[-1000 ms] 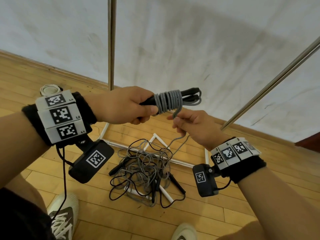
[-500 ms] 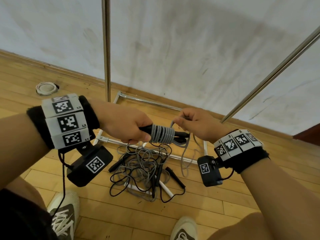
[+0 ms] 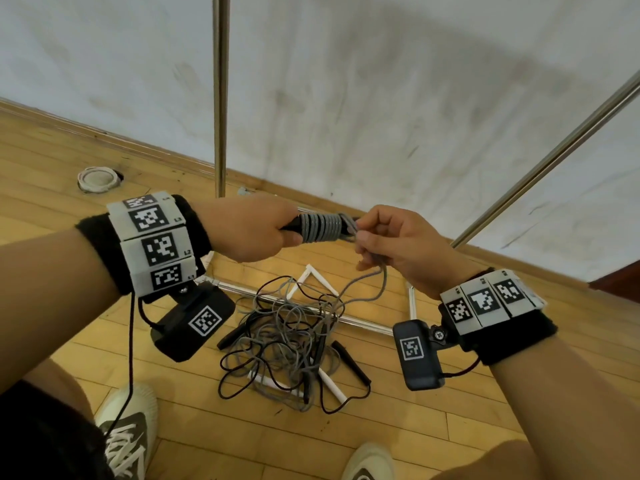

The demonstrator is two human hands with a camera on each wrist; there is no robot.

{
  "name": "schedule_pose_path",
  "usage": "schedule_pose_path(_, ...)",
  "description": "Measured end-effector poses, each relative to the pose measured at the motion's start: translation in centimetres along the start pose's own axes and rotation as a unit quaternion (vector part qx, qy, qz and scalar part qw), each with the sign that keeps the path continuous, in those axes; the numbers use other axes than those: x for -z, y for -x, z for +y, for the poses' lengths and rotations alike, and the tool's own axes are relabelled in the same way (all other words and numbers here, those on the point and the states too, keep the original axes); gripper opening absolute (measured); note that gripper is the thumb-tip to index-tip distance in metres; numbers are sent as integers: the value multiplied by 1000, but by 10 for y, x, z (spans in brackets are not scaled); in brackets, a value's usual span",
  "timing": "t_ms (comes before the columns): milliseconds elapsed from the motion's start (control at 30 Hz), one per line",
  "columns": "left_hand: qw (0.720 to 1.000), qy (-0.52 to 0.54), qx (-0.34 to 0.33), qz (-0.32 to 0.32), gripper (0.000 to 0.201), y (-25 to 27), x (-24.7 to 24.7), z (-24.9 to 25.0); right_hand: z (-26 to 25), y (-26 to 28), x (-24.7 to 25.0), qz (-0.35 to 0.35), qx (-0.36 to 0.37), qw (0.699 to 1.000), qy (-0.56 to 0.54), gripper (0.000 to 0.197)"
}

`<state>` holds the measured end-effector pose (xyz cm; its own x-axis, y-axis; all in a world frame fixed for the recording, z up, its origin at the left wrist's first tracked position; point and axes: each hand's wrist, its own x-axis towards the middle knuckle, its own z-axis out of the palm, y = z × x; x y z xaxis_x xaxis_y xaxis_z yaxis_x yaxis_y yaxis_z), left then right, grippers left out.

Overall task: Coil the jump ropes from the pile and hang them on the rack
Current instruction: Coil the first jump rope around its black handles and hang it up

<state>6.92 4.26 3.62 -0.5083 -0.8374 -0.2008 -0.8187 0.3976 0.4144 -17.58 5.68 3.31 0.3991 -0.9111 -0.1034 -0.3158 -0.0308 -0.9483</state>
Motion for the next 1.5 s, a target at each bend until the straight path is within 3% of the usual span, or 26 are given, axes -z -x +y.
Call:
schedule_pose_path(100,997,55,-2,48,20,0,8,-2,-2,2,-5,1,11,999,-41,17)
schedule_pose_path(267,982,168,3,89,17,4,14,-1,-2,0,-13,18,22,999,22,15)
schedule_pose_path(500,972,229,-32,44,13,18,20,2,8,-3,-9,-3,38,999,29,31)
schedule_pose_path(600,970,239,-39,16,13,23,21,4,14,-3,-7,-18,31,999,34,27)
schedule_pose_path(667,969,243,-50,-3,11,27,23,5,15,-3,-4,-6,23,997,77,21)
schedule_pose_path(767,962,258,-82,-43,24,33,25,7,20,-3,2,-5,-3,982,191,44)
schedule_pose_path(833,962,248,-86,-73,34,36,25,8,21,-2,3,-14,1,976,218,39)
schedule_pose_path(967,963,226,-75,-129,15,35,20,9,22,-2,6,-35,-6,974,224,12)
schedule_pose_path(1033,965,203,-76,-148,16,33,16,11,22,-4,9,-50,9,972,231,23)
schedule_pose_path(1100,966,187,-75,-163,17,31,12,12,23,-6,10,-40,10,955,295,12)
schedule_pose_path(1200,965,174,-66,-186,15,27,4,13,27,-7,13,-10,0,948,317,43)
schedule_pose_path(1367,982,78,-38,-167,16,18,-9,10,28,-7,20,42,14,956,289,35)
schedule_pose_path(1500,991,53,-2,-127,16,10,-12,6,19,-9,15,64,10,985,159,25)
